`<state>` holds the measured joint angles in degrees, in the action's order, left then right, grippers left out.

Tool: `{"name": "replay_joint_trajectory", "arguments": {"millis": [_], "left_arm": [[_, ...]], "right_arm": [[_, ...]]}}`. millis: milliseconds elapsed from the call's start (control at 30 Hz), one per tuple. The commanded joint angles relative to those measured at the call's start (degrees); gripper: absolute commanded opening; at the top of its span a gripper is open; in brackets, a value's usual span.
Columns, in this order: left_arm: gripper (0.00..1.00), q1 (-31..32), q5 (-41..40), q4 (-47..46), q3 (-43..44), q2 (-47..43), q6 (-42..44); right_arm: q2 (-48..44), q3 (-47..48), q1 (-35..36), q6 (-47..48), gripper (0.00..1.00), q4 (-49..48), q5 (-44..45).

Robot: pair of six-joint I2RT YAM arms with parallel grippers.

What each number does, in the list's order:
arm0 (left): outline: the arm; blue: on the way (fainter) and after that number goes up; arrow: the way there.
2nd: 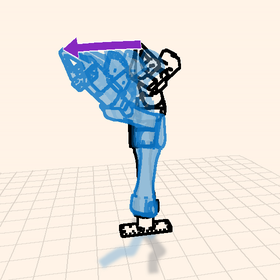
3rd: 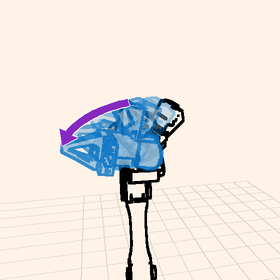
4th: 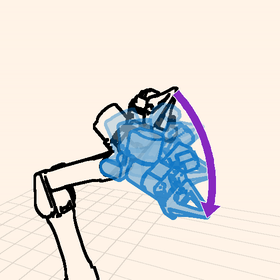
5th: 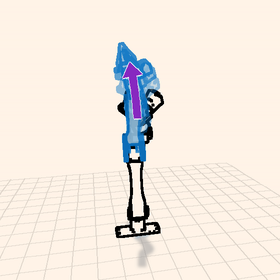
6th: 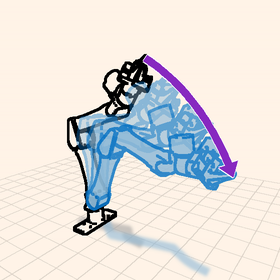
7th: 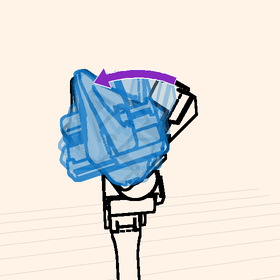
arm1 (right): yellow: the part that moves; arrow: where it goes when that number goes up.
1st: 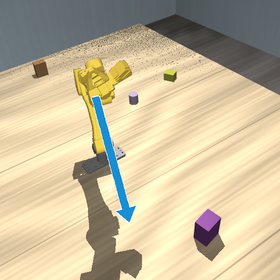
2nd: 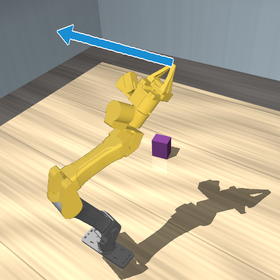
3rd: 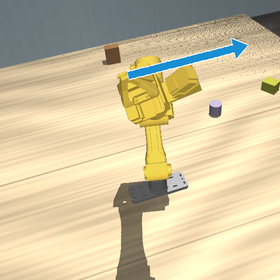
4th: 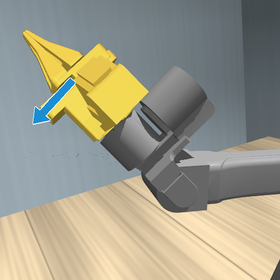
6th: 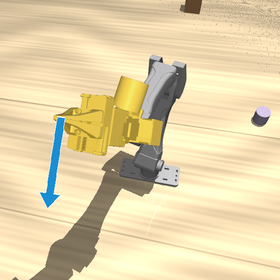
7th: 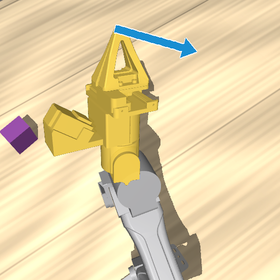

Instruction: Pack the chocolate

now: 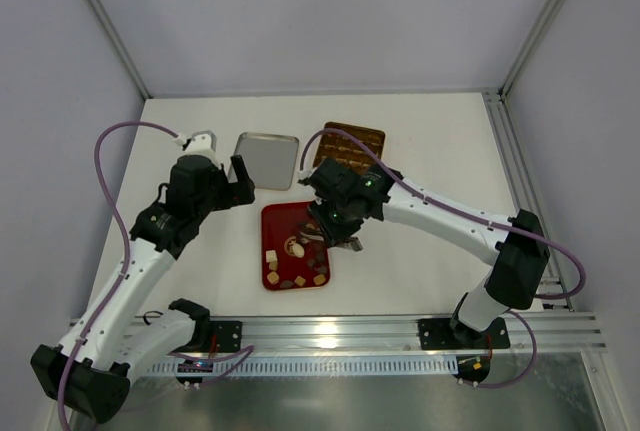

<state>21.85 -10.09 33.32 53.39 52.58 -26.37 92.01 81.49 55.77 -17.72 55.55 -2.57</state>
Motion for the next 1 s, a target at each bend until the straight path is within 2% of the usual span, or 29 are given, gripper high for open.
{"name": "replay_joint_trajectory", "arguments": {"millis": [0, 333, 667, 767, 967], "left_arm": [[1.0, 0.0, -1.3, -0.5, 1.3, -1.2, 0.4], [1.0, 0.0, -1.2, -0.5, 1.4, -1.2, 0.3], [1.0, 0.0, 0.1, -0.9, 1.5, -0.5, 0.3], [1.0, 0.0, 0.4, -1.0, 1.5, -0.2, 0.2], [1.0, 0.0, 0.3, -1.1, 1.2, -0.5, 0.2]], "right_arm": [[-1.1, 3.3, -0.3, 0.1, 0.31, 0.3, 0.6], [-1.4, 8.1, -4.3, 0.5, 0.31, 0.8, 1.2], [2.1, 18.3, -19.8, 2.9, 0.31, 0.0, 4.4], [5.8, 21.9, -25.3, 2.6, 0.31, -0.8, 4.8], [12.5, 29.2, -29.8, 2.7, 0.31, -1.6, 5.2]]}}
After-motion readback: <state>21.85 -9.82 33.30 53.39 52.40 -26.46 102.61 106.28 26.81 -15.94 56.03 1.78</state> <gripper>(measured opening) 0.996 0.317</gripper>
